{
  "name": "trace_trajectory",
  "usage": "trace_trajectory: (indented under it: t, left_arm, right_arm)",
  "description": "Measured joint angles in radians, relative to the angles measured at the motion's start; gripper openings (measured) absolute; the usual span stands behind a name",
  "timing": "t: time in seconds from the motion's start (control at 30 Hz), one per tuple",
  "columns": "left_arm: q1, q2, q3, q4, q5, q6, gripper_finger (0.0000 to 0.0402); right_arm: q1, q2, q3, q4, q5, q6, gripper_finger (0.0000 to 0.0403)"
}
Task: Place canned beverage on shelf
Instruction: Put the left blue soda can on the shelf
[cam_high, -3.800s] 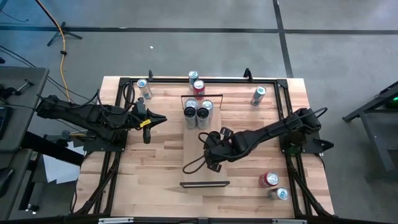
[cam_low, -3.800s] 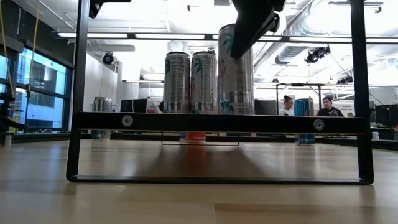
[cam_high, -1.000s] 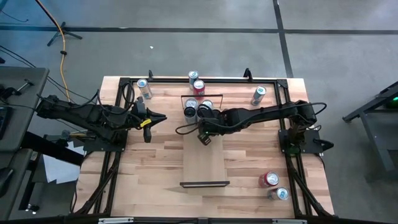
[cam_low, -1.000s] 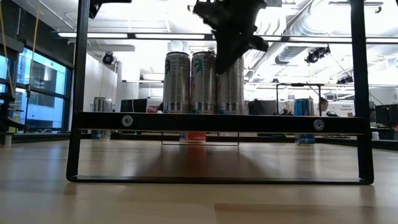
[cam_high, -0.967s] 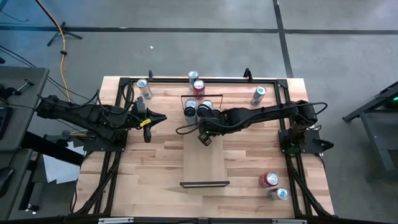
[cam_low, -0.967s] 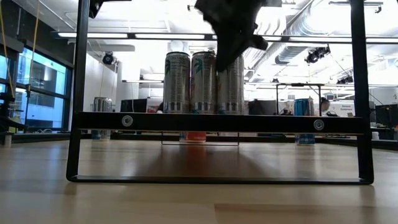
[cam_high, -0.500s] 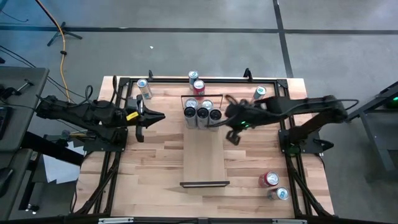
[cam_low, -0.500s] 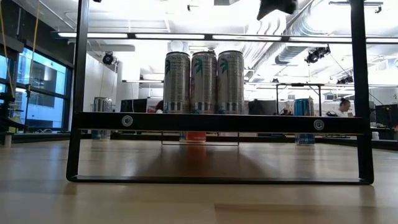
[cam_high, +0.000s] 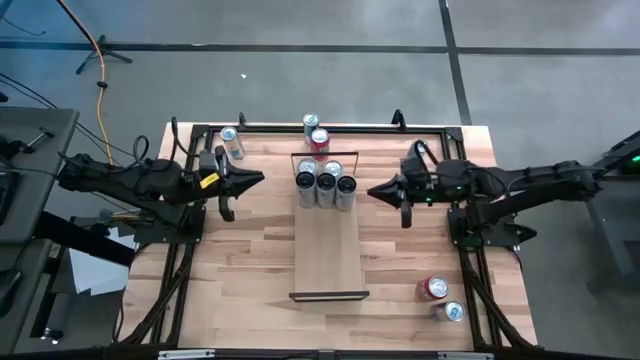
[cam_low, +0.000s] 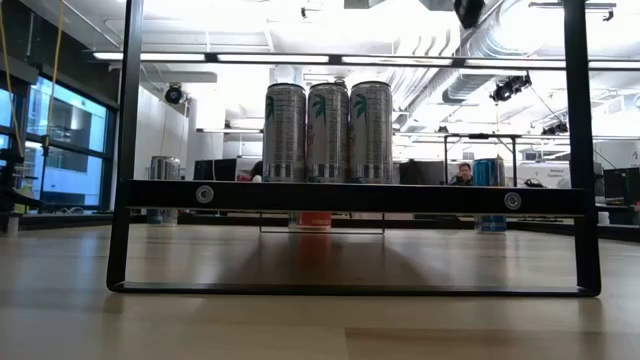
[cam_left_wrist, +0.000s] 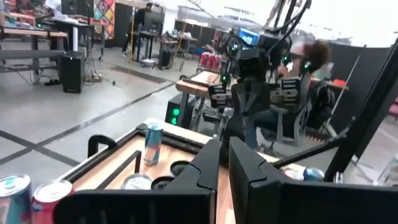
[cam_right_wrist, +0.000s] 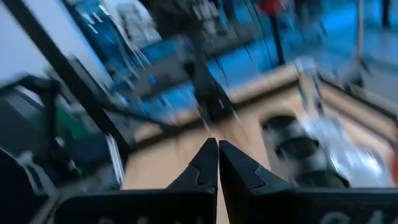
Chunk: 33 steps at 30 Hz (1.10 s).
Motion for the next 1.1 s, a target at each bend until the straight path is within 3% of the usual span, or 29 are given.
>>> trace_trajectory:
  t: [0.17,1.1]
  left_arm:
    - [0.000,0.000,0.000,0.036,-0.002,0.001,0.0000]
    - [0.000,0.001,0.000,-0.011,0.008,0.002,0.0007]
  right_arm:
    - [-0.011,0.011,-0.044,0.173,-0.066,-0.056,0.0000]
    - [-0.017,0.017,-0.045,0.079,-0.081,0.033,0.0000]
